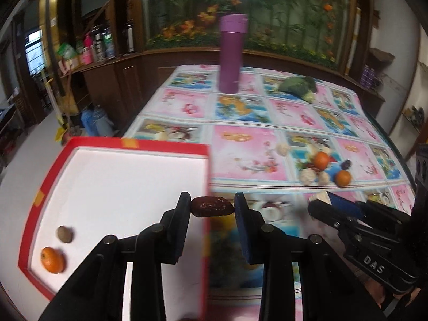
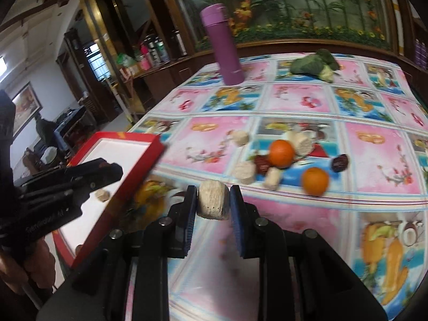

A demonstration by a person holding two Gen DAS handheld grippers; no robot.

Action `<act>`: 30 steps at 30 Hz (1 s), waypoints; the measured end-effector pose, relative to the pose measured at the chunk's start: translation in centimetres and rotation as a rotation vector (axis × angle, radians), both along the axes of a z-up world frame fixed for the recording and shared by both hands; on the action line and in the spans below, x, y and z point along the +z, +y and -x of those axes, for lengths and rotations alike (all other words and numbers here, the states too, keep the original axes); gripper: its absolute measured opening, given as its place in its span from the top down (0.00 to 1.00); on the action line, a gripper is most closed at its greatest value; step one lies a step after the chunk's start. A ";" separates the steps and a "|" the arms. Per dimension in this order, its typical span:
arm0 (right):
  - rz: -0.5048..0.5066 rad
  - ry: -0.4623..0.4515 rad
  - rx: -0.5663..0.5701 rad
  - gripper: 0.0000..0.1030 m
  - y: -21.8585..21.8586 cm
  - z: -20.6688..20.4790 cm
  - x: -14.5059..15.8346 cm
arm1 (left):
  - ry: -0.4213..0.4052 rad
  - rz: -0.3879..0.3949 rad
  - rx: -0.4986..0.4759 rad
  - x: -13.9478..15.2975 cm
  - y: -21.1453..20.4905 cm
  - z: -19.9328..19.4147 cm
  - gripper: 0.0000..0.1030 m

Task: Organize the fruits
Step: 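Carry both items into the white tray and open both tools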

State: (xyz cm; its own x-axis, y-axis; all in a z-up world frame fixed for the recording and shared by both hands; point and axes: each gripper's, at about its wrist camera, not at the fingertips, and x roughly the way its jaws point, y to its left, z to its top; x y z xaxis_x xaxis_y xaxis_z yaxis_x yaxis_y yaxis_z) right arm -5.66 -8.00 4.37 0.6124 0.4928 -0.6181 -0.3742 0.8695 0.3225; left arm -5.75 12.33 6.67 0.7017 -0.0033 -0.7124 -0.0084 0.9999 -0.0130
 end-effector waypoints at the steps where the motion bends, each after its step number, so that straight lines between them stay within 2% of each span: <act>1: -0.010 0.012 0.033 0.73 1.2 0.2 0.0 | -0.002 -0.003 0.023 0.0 1.0 0.1 0.68; 6: -0.018 0.018 0.122 0.73 6.3 0.3 0.6 | -0.013 0.003 0.143 0.1 6.7 0.6 0.68; 11: -0.008 0.034 0.177 0.74 11.4 -0.9 1.4 | -0.006 0.006 0.231 -0.7 10.4 0.5 0.68; 21: 0.037 0.095 0.238 0.73 18.7 -2.8 0.4 | 0.030 -0.014 0.274 -2.3 12.9 0.1 0.68; 30: 0.068 0.162 0.244 0.73 20.1 -4.3 -1.1 | 0.057 -0.026 0.299 -3.1 13.7 -0.1 0.68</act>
